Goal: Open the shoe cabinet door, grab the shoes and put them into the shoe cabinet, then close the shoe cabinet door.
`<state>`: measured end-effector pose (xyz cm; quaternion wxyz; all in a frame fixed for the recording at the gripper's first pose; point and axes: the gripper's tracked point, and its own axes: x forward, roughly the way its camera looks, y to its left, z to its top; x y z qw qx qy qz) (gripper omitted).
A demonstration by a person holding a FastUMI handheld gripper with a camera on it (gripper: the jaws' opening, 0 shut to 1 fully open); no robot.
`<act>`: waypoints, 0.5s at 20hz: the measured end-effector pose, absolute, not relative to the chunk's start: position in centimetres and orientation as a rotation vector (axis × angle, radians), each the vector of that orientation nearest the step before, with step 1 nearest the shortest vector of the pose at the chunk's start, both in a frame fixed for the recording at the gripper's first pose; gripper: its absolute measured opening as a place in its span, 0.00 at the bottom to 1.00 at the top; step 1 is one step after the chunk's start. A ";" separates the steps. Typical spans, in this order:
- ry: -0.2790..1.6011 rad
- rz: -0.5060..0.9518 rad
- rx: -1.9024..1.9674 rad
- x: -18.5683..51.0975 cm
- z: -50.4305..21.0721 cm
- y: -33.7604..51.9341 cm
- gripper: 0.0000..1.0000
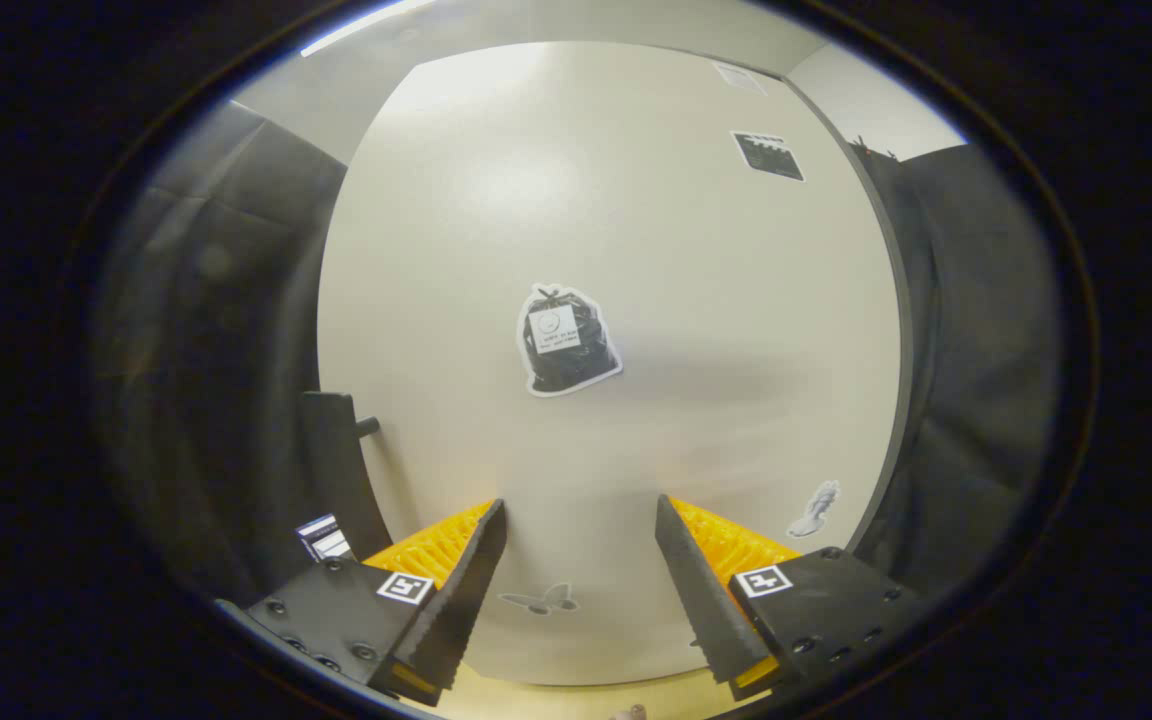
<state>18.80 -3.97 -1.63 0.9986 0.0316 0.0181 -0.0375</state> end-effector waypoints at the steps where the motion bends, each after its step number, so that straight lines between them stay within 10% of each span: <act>1: 0.034 -0.082 0.058 18.9 -1.6 -3.9 0.94; 10: 0.013 -0.120 0.063 19.1 -1.6 -4.1 0.94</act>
